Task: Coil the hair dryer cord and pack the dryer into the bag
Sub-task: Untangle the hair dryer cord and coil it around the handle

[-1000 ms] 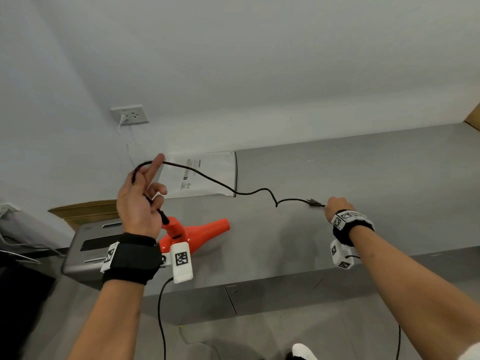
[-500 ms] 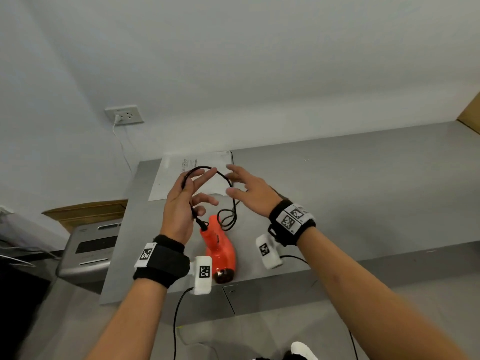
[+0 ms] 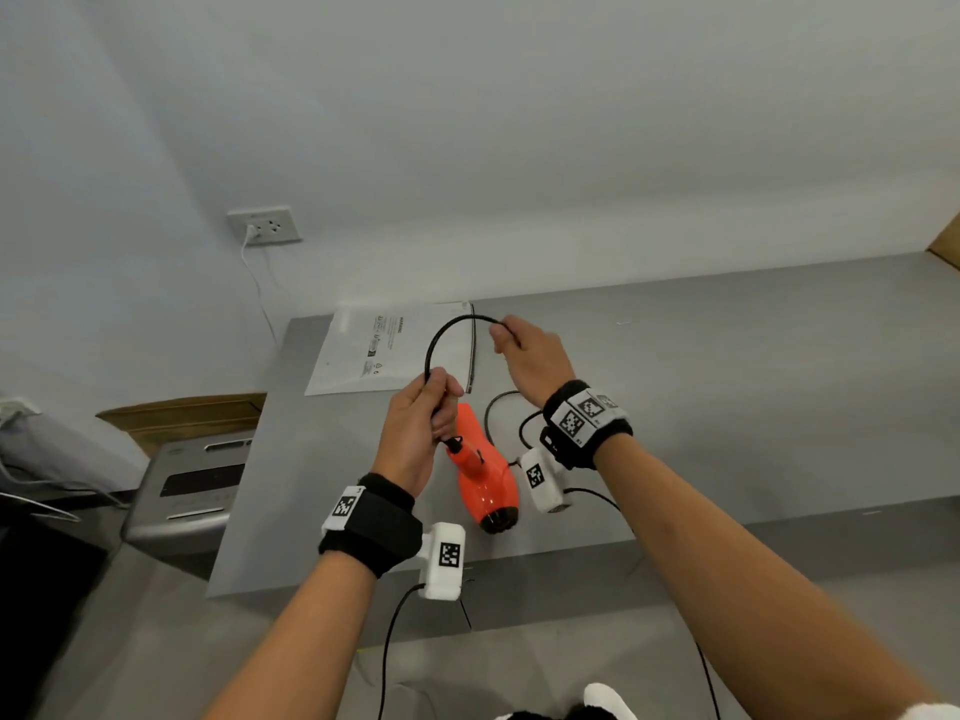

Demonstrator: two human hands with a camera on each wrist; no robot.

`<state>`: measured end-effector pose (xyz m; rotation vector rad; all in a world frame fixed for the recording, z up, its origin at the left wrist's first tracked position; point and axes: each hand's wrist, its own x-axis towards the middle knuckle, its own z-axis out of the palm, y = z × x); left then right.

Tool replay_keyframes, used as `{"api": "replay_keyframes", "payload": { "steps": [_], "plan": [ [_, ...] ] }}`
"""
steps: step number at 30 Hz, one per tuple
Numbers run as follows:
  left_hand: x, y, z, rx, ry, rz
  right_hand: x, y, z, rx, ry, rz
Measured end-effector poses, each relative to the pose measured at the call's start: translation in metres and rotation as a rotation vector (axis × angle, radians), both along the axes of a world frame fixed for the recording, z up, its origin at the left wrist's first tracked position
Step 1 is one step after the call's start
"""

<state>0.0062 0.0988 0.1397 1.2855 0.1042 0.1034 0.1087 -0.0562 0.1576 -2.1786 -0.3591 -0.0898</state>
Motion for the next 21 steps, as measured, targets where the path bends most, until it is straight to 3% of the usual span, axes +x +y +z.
{"api": "replay_keyframes", "payload": {
  "steps": [4,6,11,14,17,19,21],
  "plan": [
    [0.009,-0.007,0.007,-0.048,-0.049,-0.013,-0.016,0.001,-0.027,-0.522,0.121,0.192],
    [0.013,-0.012,0.009,-0.031,-0.065,0.023,-0.032,0.005,-0.04,-0.647,0.11,0.295],
    [0.02,-0.015,0.005,-0.046,-0.026,0.059,-0.06,0.003,-0.033,-0.765,0.036,0.406],
    [0.02,-0.015,0.003,0.084,0.0,0.036,-0.069,-0.007,-0.006,-0.821,-0.103,0.463],
    [0.023,-0.013,0.005,0.279,0.019,0.011,-0.071,-0.014,0.021,-0.741,-0.296,0.5],
    [0.023,-0.011,0.01,0.458,0.005,-0.004,-0.065,-0.019,0.04,-0.692,-0.362,0.469],
    [0.018,-0.014,0.017,0.49,-0.004,-0.062,-0.055,-0.025,0.056,-0.627,-0.378,0.381]
  ]
}}
